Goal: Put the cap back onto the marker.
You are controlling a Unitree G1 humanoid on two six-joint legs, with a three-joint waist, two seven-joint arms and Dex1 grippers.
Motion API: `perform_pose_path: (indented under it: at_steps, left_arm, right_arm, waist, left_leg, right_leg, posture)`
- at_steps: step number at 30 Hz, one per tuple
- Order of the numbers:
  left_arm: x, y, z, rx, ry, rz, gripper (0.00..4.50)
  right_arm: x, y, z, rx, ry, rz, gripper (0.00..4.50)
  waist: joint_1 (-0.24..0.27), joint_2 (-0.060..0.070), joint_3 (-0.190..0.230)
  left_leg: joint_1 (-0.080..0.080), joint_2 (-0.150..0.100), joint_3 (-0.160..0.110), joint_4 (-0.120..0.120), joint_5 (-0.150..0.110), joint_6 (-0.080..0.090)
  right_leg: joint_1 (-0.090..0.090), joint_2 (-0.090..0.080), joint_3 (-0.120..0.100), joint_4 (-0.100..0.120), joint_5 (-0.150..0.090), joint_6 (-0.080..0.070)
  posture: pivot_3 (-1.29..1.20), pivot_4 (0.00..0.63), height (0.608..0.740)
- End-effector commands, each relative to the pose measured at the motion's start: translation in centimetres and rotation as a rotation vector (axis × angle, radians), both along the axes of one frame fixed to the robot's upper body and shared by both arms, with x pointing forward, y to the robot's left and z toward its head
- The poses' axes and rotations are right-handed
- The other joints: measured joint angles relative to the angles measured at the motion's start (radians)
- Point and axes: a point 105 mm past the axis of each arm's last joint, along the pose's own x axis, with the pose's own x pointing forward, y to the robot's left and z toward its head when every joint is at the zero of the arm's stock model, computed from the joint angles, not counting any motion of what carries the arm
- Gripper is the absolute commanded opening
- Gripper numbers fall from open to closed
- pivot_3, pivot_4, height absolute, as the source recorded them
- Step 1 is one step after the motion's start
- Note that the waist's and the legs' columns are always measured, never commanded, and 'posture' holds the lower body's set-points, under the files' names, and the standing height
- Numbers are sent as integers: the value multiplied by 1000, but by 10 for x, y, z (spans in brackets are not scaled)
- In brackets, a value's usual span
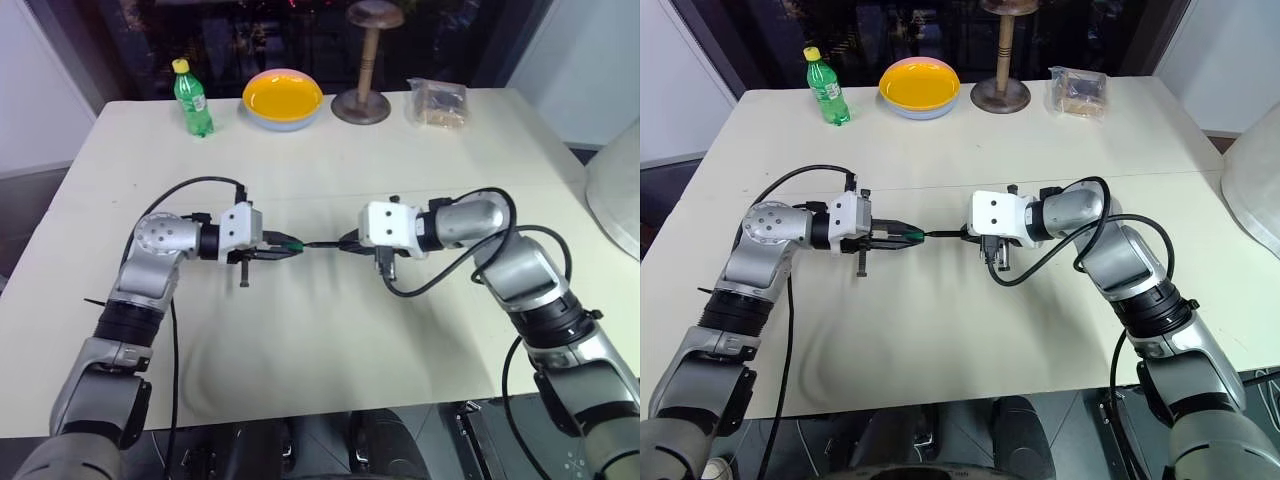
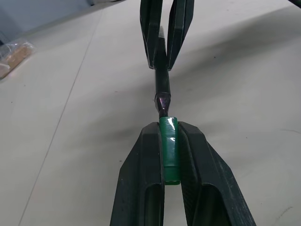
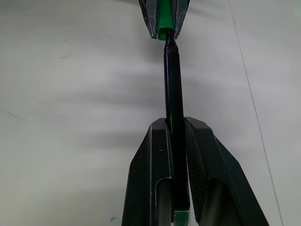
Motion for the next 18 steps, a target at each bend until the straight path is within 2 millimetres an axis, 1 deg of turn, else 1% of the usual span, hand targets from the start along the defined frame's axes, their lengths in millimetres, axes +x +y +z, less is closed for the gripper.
perform_pose_path:
  at_steps: [1,12,18]
  left_arm:
    - [1,-5,12,-6,-52,-25,0]
    - [2,-5,13,-12,-60,-23,0]
    - [0,-8,10,-5,-55,-35,0]
  right_arm:
    - [-8,11,13,19,-51,52,43]
    - [-11,17,11,24,-42,69,43]
    - [-13,22,12,25,-43,88,43]
  waist:
    - [0,0,0]
    - [0,0,0]
    - [0,0,0]
  left_leg:
    - [0,0,0,0,0,0]
    - [0,0,0,0,0,0]
    - [0,0,0,0,0,0]
  right_leg:
    - [0,0,0,0,0,0]
    - [0,0,0,0,0,0]
    - [0,0,0,0,0,0]
  posture:
    - [0,150,740]
    - [0,150,740]
    - [0,150,740]
